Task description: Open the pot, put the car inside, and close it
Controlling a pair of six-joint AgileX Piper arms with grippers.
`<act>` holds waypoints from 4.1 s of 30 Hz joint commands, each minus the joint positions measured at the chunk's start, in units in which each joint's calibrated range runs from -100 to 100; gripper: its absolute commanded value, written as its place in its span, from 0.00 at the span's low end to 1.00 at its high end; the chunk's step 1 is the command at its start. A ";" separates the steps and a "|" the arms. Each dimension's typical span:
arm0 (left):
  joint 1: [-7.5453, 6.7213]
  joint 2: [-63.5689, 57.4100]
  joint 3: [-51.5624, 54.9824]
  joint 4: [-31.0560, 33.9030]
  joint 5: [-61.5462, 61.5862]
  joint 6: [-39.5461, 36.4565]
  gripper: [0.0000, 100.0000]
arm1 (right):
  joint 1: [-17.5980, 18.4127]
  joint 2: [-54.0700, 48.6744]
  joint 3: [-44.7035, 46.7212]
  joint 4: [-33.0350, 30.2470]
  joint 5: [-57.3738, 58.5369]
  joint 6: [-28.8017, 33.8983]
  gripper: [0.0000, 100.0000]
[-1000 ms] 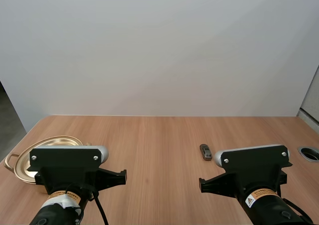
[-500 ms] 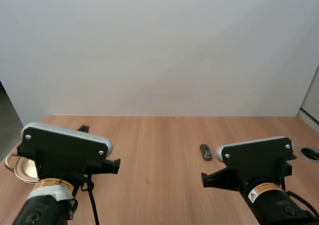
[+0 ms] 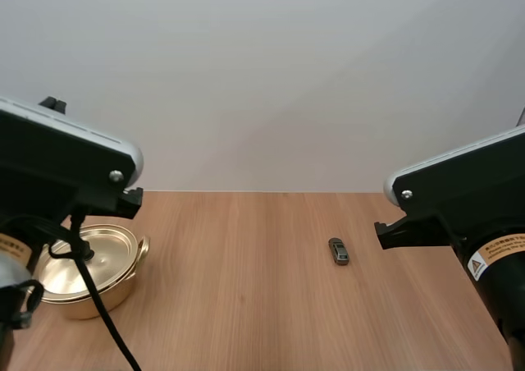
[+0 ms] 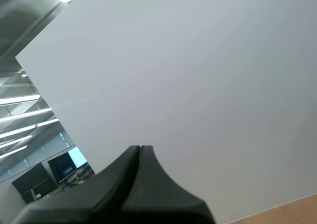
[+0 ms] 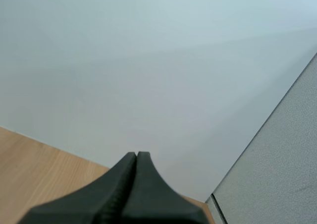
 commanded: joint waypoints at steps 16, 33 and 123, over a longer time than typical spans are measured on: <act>2.20 51.87 -21.78 -3.79 31.59 -0.26 0.00 | 0.00 0.03 0.02 24.54 23.25 -17.67 0.00; 2.28 70.22 -22.62 2.14 42.05 0.69 0.12 | 1.90 0.03 0.02 24.54 23.98 -18.01 0.00; 21.39 86.02 -26.51 -34.51 46.74 34.70 0.76 | 1.83 0.03 0.02 24.43 24.94 -18.35 0.00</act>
